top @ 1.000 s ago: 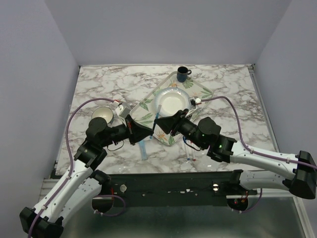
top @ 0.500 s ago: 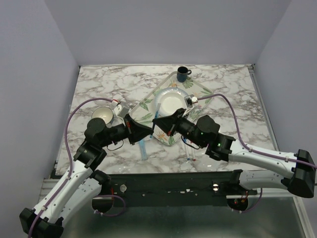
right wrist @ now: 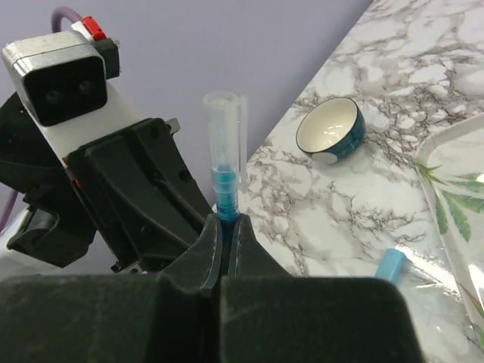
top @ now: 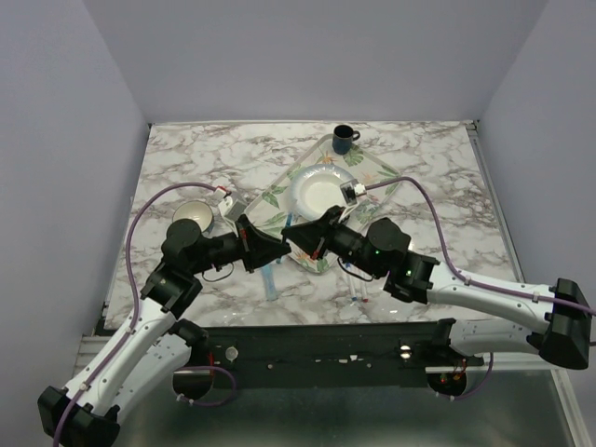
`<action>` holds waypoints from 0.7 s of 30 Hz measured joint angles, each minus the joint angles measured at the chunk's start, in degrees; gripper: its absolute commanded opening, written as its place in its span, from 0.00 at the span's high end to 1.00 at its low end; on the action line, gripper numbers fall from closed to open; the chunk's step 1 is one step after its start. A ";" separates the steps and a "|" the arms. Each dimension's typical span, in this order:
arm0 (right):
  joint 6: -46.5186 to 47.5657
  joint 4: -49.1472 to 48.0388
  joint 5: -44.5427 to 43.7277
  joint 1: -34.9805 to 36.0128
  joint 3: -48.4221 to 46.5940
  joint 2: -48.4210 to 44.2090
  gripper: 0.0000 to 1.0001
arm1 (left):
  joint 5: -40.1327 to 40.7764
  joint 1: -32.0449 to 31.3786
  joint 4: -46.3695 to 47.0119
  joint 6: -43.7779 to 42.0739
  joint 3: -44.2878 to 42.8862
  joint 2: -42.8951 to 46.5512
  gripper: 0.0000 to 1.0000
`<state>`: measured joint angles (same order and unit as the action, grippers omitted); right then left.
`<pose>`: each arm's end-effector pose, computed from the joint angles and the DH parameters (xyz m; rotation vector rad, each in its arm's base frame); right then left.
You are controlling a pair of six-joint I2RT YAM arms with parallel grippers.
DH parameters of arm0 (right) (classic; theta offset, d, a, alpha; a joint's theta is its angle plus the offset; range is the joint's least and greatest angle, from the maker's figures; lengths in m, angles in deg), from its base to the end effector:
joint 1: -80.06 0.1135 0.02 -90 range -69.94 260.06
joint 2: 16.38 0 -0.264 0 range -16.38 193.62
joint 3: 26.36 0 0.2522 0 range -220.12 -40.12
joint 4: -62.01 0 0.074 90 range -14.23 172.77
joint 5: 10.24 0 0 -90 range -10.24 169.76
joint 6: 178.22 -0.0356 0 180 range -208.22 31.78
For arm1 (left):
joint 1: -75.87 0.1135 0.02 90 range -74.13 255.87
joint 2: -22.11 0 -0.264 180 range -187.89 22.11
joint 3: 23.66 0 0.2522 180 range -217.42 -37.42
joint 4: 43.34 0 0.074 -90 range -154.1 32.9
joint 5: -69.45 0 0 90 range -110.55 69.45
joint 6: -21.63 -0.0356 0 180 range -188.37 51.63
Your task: Insert the pens into the pen caps
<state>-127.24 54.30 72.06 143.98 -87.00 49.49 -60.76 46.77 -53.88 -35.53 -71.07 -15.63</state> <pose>0.1240 0.2426 0.3362 -0.2469 1.6657 1.3017 0.1295 -0.0984 0.3159 0.5448 1.6812 -1.3644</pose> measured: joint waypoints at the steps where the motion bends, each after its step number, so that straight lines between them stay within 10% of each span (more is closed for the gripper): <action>1: 0.15 -0.07 -0.02 0.00 -0.02 0.07 0.77 | -0.13 -0.07 -0.02 0.04 -0.02 0.02 1.00; 6: -0.07 0.13 0.81 0.22 -0.59 0.07 0.27 | -0.83 0.04 0.26 -0.07 -0.04 -0.02 1.00; 21: 4.98 13.05 -4.92 0.55 -12.55 -3.50 0.23 | -4.70 0.04 4.26 -0.24 0.48 3.80 1.00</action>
<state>-122.26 67.35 67.14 144.53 -99.54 45.99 -65.46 46.81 -49.62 -35.77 -70.59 -11.82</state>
